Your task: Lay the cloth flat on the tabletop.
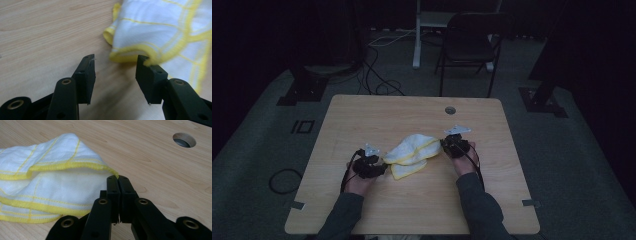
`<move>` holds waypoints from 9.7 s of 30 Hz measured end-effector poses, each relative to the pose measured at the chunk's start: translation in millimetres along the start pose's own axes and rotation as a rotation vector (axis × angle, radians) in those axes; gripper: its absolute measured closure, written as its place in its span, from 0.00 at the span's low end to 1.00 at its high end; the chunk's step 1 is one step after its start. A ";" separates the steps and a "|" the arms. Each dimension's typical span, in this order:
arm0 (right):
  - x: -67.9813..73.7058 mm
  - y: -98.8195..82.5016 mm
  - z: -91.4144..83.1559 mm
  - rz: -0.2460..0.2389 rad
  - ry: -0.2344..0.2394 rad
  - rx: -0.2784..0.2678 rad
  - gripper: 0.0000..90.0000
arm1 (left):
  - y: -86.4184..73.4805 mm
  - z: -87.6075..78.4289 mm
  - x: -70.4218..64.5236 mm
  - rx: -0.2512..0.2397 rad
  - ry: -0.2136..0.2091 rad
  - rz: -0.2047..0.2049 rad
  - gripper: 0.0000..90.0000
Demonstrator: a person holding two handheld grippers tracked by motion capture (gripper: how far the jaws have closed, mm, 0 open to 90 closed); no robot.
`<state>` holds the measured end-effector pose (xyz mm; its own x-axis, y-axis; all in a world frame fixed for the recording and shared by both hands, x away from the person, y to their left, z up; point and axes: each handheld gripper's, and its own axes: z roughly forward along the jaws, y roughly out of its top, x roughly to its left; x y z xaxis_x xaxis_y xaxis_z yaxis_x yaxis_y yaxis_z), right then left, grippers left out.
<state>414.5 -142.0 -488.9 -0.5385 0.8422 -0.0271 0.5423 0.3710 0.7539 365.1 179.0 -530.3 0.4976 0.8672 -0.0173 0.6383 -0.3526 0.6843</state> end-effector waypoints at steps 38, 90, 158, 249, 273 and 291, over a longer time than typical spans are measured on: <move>112.8 -7.6 25.9 -0.375 0.182 0.022 0.94 | 51.6 -14.6 3.6 -0.094 0.008 0.021 0.98; -27.7 -38.4 -14.1 -0.064 0.020 0.084 0.95 | 74.4 31.3 60.6 0.033 -0.012 -0.231 0.85; 67.9 5.3 21.4 -0.274 0.233 0.032 0.96 | 5.2 -14.7 -8.4 -0.015 -0.171 -0.051 0.73; 9.6 -82.5 -21.7 -0.128 0.097 0.081 0.76 | 12.1 -11.0 -6.2 -0.026 -0.085 0.046 0.82; 4.4 -86.2 -24.0 -0.114 0.115 0.072 0.76 | 48.8 25.5 21.5 -0.017 -0.169 -0.075 0.96; 3.1 -86.8 -23.9 -0.113 0.121 0.067 0.76 | 76.9 48.4 62.6 -0.091 -0.142 -0.299 0.94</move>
<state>350.4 -180.9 -538.7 -0.6704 0.7415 -0.0269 0.5133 0.4897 0.7048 473.8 189.1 -514.1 0.3771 0.8679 -0.3234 0.7166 -0.0522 0.6956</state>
